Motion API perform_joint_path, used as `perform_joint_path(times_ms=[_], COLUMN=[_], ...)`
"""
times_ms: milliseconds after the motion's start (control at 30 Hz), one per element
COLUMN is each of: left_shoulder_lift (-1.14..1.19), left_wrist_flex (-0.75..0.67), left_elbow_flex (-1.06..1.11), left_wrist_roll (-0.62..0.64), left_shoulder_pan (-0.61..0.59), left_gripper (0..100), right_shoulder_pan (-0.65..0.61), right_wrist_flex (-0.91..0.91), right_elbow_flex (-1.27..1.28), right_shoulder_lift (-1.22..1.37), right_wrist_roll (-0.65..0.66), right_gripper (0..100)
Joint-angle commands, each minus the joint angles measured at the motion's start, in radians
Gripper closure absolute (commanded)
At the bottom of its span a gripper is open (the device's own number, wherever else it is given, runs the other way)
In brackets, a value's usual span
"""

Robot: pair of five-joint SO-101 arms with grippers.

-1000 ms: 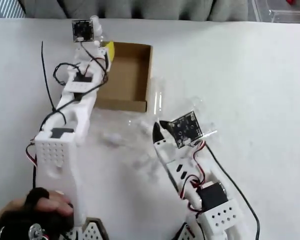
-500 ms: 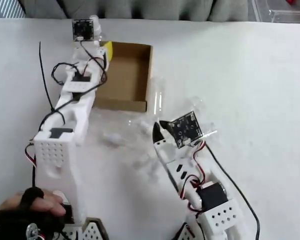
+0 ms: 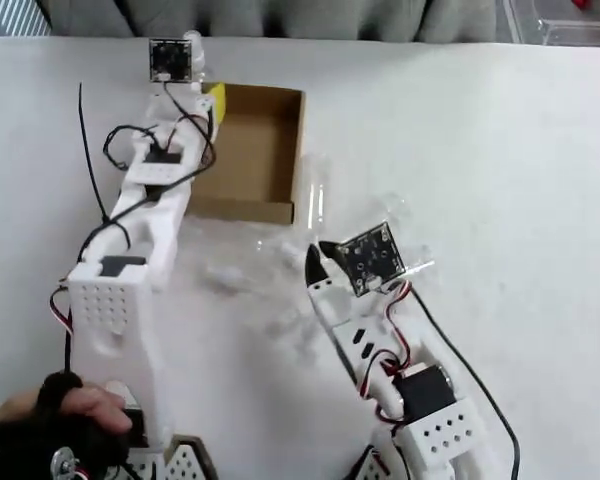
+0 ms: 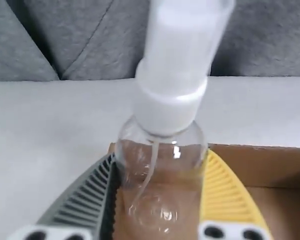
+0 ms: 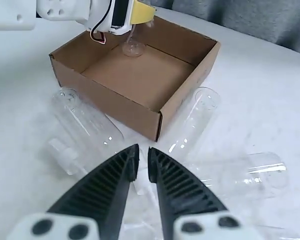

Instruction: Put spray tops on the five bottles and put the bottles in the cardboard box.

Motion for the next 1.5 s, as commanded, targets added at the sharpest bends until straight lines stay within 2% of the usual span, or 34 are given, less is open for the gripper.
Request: perform_joint_path(times_ms=[0, 100, 233, 767, 1000, 1467], left_shoulder_lift=[-0.019, -0.019, -0.019, -0.021, -0.024, -0.028], left_wrist_flex=[-0.003, -0.003, -0.003, 0.031, 0.071, 0.087], left_elbow_flex=[-0.066, -0.064, -0.055, -0.054, -0.054, -0.054], left_wrist_roll=[0.005, 0.026, 0.029, 0.021, 0.029, 0.029], left_shoulder_pan=[-0.013, -0.015, -0.019, -0.024, -0.033, -0.035], left_gripper=[87, 81, 78, 77, 66, 65], right_shoulder_pan=[0.004, 0.004, 0.004, 0.004, 0.004, 0.004], right_wrist_flex=[-0.007, -0.007, -0.007, -0.007, -0.007, -0.007], right_elbow_flex=[-0.008, -0.008, -0.008, -0.008, -0.008, -0.008], right_shoulder_lift=[-0.015, -0.015, -0.015, -0.015, -0.015, -0.015], right_wrist_roll=[0.014, 0.014, 0.014, 0.014, 0.014, 0.014], right_gripper=[98.4, 98.4, 98.4, 98.4, 98.4, 98.4])
